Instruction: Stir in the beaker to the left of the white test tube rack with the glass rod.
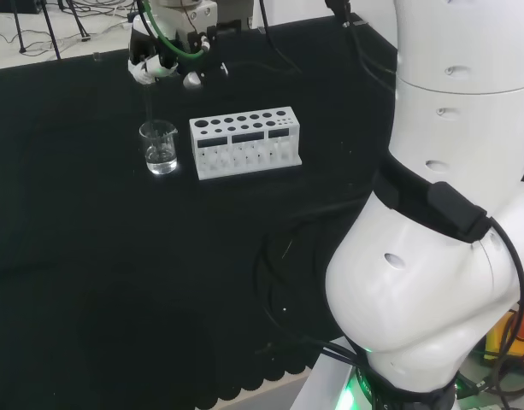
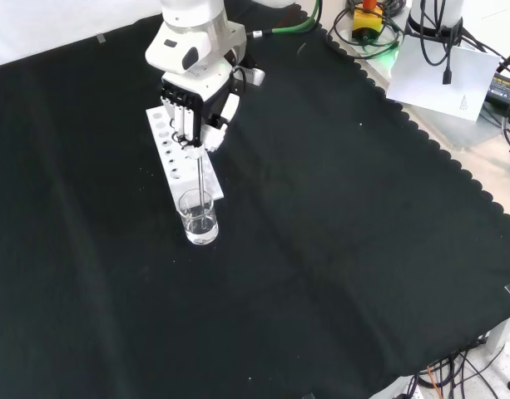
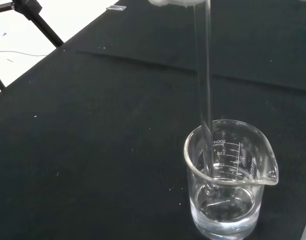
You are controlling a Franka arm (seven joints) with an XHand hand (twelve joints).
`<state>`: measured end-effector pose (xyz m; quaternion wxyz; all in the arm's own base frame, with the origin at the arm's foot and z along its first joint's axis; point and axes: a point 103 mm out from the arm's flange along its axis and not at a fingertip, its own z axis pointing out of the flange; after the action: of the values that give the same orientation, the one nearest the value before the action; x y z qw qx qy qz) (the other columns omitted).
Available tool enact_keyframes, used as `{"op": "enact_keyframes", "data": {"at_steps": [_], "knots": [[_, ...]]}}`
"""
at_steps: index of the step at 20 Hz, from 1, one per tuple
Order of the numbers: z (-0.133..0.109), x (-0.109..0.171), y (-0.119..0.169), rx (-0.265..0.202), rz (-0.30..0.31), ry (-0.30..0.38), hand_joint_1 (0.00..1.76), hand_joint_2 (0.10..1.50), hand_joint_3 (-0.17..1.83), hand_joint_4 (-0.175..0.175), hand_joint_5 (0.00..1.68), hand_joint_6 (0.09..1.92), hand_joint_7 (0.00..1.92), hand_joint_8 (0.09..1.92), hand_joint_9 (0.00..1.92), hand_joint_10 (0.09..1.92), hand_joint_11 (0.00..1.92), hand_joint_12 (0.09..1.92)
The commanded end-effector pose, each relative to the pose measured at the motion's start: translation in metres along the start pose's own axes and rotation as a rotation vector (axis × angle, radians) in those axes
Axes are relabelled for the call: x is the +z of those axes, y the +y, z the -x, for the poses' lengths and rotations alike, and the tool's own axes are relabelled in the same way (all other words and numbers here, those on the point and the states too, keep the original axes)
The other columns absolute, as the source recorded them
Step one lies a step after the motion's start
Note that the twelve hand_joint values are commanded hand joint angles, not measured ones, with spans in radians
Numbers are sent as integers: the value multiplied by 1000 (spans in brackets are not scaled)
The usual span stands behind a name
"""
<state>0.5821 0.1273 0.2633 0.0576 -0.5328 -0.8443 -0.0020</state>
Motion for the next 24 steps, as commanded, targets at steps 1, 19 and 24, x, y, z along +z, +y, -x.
{"op": "enact_keyframes", "data": {"at_steps": [1,19,24], "knots": [[21,7,8,14,1,-7,1314,1099,-175,-175,1315,167,1200,969,1629,711,1642,625],[10,-11,-29,18,14,-17,1314,1099,-175,-175,1316,163,1200,968,1629,711,1641,628],[-6,-12,-10,-25,22,-11,1314,1099,-175,-175,1317,163,1201,967,1630,711,1641,629]]}}
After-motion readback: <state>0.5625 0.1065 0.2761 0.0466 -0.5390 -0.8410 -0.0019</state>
